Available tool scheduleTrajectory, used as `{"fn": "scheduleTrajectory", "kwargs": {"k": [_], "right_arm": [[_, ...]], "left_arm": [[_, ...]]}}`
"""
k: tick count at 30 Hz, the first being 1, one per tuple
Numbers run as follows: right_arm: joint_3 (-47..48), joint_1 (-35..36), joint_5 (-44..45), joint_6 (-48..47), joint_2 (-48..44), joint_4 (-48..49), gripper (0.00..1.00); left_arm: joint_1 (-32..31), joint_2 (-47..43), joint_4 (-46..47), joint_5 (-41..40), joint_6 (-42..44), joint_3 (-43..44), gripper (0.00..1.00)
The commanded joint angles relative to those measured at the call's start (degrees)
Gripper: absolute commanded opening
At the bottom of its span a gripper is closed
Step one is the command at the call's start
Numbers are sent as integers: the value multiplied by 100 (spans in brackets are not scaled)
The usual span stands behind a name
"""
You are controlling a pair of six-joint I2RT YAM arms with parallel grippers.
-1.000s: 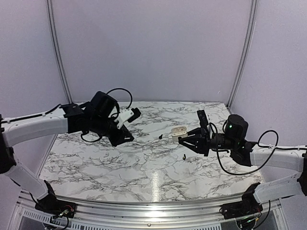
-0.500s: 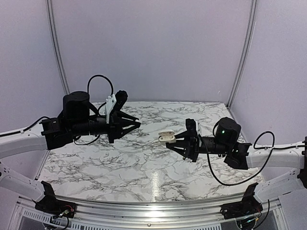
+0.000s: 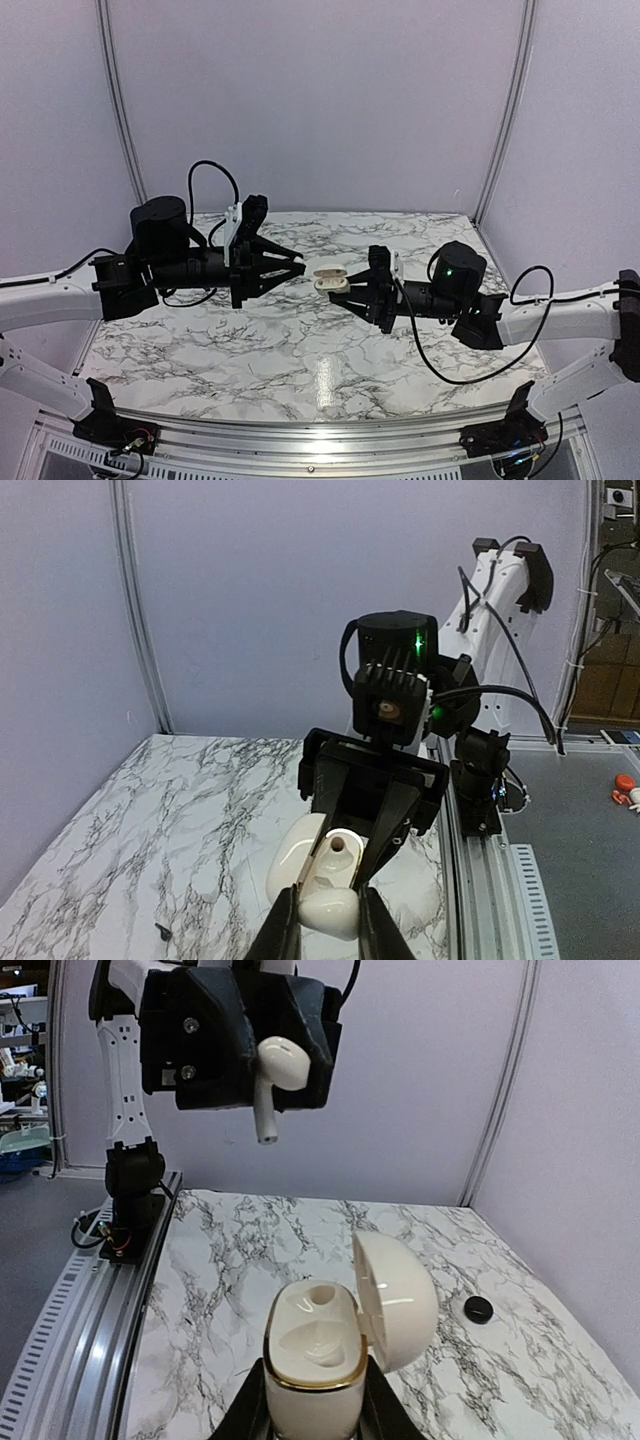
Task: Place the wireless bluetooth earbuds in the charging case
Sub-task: Place the left earbud in the left side groove of the charging case.
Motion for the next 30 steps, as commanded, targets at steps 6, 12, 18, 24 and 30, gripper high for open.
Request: {"fn": "scheduleTrajectory", "kwargs": {"k": [6,12,18,24,30], "right_arm": [[397,35,-978,837,305,458,0],[601,36,-1418,951,401,264,0],[603,24,-1515,1025,392,300,0],[630,26,-1608,1026,419,303,0],[591,-58,-1625,1352,437,505,0]], "left_arm": [[-89,203,286,553,264,2,2],[-89,257,101,667,450,18,2],[-89,367,-55,655,461,34,2],[-89,378,-161,531,559,49,2],[-89,419,-246,850,598,47,2]]}}
